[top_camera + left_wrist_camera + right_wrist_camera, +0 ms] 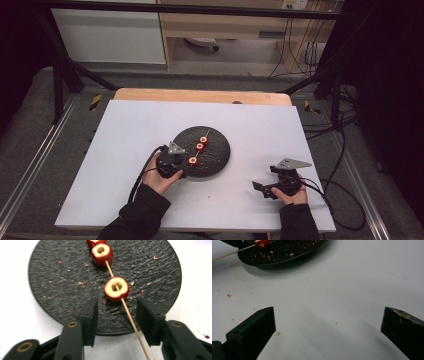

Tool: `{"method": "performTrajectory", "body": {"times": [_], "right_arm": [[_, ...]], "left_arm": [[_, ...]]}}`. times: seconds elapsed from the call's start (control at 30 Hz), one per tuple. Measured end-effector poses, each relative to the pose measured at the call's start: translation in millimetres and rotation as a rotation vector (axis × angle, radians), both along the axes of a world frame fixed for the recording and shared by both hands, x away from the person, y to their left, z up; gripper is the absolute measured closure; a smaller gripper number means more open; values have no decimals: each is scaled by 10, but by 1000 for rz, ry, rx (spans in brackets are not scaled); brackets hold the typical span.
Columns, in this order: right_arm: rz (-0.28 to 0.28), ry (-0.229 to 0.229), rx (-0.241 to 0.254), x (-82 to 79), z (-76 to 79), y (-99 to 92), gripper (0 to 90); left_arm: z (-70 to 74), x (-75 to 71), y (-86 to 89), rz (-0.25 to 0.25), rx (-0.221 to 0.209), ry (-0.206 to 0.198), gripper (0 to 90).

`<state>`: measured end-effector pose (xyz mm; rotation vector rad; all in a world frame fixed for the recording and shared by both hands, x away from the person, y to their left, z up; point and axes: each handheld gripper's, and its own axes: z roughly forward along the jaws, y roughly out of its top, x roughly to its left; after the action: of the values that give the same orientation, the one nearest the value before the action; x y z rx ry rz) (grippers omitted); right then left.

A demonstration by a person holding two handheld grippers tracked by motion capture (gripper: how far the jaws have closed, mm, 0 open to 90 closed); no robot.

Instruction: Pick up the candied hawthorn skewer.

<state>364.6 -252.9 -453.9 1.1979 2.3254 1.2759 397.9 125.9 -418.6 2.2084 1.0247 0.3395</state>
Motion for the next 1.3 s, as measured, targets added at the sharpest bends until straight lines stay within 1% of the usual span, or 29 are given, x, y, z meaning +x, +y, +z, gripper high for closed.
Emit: {"method": "performTrajectory", "body": {"times": [0.03,0.07,0.1,0.2,0.23,0.27,0.4,0.53,0.6,0.87,1.0,1.03,1.2,1.27,1.3], "right_arm": [[-1,-1,0,0,0,-1,6],[-1,-1,0,0,0,-1,6],[-1,-4,2,0,1,-2,6],[-3,-1,2,-2,3,-2,6],[-3,-1,2,-2,3,-2,6],[-4,-1,2,-1,3,-2,6],[-3,-1,2,0,1,0,6],[-3,-3,3,0,1,-1,6],[-3,-2,3,-2,2,-1,6],[-4,1,5,-1,-1,3,6],[-4,2,5,0,-1,3,6],[-4,2,5,-1,-2,3,6],[-5,1,5,-1,-5,5,6],[-6,2,6,-1,-6,7,6],[-6,2,6,-1,-6,7,6]], "left_arm": [[-9,0,-18,2,2,-1,601],[-17,0,-35,3,8,-5,601],[-25,1,-54,5,18,-7,639],[-45,7,-90,11,24,-6,690],[-51,9,-100,13,27,-6,690],[-58,8,-111,14,27,-3,719],[-85,-3,-161,19,50,-11,742],[-99,-11,-189,28,52,-21,760],[-103,-17,-195,31,47,-22,800],[-128,-57,-180,47,18,-34,868],[-140,-71,-151,50,1,-42,876],[-143,-73,-139,43,-4,-44,877],[-155,-93,-75,40,-53,-44,883],[-146,-105,-36,35,-65,-49,883],[-136,-118,-14,30,-81,-49,883]]}}
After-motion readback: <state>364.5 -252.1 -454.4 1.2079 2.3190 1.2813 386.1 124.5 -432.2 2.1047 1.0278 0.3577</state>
